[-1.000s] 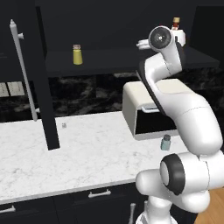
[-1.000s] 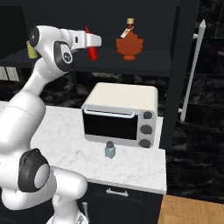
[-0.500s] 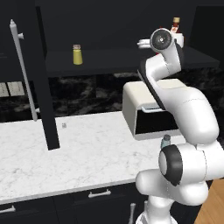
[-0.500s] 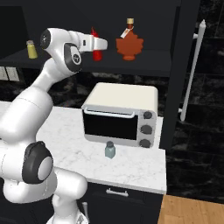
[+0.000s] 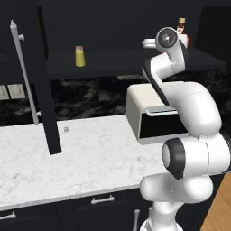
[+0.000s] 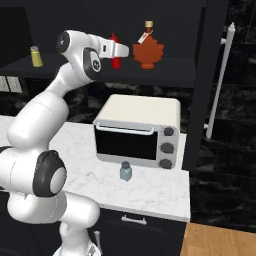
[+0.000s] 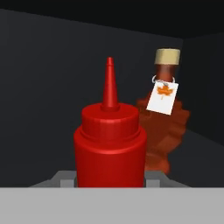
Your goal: Put the shaker and condiment bottle from the counter next to their counterparts in the cabinet.
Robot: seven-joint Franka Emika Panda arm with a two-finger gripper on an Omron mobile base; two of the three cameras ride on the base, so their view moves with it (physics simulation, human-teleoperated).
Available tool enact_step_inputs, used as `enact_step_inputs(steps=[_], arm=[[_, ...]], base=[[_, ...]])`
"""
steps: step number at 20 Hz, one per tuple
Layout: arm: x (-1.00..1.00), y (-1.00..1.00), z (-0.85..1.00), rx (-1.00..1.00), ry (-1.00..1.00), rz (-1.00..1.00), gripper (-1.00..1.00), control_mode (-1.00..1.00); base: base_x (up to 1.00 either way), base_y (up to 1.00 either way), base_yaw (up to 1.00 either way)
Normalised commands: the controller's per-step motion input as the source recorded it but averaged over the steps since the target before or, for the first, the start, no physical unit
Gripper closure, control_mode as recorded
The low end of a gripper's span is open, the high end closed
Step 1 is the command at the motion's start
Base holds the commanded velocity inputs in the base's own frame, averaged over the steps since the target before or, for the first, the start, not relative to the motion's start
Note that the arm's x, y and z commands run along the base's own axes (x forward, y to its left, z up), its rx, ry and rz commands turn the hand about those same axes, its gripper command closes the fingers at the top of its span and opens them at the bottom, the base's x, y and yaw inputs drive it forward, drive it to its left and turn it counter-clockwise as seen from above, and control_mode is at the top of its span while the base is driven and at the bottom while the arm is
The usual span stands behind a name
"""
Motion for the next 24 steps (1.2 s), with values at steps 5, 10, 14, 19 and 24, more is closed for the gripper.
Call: enact_step_inputs(steps=[5, 10, 14, 19, 24], arm=[[0.39, -0.14, -0.25, 0.03, 0.0, 0.0, 1.0, -1.0], [0.37, -0.15, -0.18, 0.05, 0.0, 0.0, 1.0, -1.0], [0.23, -0.16, -0.17, 0.03, -0.02, 0.0, 1.0, -1.0], [0.16, -0.14, -0.2, 0.0, -0.08, 0.0, 1.0, -1.0], [0.14, -0.11, -0.3, 0.0, -0.1, 0.0, 1.0, -1.0]], base=[[0.0, 0.0, 0.0], [0.0, 0.0, 0.0], [0.0, 0.0, 0.0], [0.0, 0.0, 0.0], [0.0, 0.0, 0.0]])
